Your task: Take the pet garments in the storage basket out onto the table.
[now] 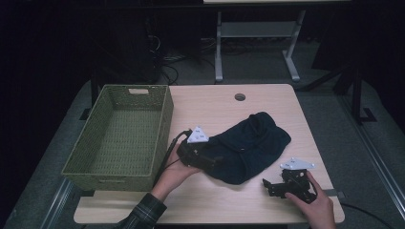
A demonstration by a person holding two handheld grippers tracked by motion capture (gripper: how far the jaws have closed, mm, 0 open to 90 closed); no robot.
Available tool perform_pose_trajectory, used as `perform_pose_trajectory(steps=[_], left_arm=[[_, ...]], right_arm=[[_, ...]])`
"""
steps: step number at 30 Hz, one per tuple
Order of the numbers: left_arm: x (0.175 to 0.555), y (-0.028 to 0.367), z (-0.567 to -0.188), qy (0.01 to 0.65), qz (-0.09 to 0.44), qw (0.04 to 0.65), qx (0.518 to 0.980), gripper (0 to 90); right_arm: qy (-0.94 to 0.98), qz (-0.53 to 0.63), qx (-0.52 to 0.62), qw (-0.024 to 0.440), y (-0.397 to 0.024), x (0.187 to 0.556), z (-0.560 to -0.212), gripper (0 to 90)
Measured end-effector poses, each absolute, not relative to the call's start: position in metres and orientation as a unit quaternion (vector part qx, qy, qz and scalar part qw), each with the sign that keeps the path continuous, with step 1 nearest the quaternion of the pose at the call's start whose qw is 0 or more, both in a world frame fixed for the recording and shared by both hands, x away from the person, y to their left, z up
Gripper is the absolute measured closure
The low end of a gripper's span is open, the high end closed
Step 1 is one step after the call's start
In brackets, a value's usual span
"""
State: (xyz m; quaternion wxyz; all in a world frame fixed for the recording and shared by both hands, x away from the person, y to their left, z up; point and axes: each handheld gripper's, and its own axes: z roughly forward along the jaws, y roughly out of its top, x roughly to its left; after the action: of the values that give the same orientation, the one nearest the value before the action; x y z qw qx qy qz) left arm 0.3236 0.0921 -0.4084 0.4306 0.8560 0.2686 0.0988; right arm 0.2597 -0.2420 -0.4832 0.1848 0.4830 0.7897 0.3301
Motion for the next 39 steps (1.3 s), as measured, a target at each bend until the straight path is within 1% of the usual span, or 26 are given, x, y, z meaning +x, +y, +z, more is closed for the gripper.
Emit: perform_pose_trajectory(steps=[13, 18, 24, 27, 32, 36, 39], left_arm=[[0.286, 0.113, -0.434, 0.285, 0.1, 0.412, 0.86, 14.2], [0.277, 0.121, -0.445, 0.293, 0.102, 0.406, 0.86, 14.3], [0.274, 0.122, -0.457, 0.289, 0.102, 0.383, 0.871, 14.2], [0.273, 0.121, -0.462, 0.285, 0.114, 0.374, 0.875, 14.2], [0.273, 0.118, -0.471, 0.278, 0.119, 0.351, 0.886, 14.0], [0.274, 0.119, -0.474, 0.278, 0.117, 0.356, 0.885, 13.1], [0.274, 0.123, -0.477, 0.272, 0.115, 0.372, 0.88, 13.0]], right_arm=[[0.79, 0.33, 0.483, 0.185, -0.242, 0.26, -0.483, 0.4], [0.79, 0.33, 0.483, 0.185, -0.242, 0.26, -0.483, 0.4], [0.79, 0.33, 0.483, 0.184, -0.242, 0.26, -0.483, 0.4], [0.79, 0.33, 0.483, 0.184, -0.242, 0.26, -0.483, 0.5], [0.79, 0.33, 0.483, 0.185, -0.242, 0.26, -0.483, 0.5], [0.79, 0.33, 0.483, 0.185, -0.242, 0.26, -0.483, 0.4], [0.79, 0.33, 0.483, 0.185, -0.242, 0.26, -0.483, 0.4]])
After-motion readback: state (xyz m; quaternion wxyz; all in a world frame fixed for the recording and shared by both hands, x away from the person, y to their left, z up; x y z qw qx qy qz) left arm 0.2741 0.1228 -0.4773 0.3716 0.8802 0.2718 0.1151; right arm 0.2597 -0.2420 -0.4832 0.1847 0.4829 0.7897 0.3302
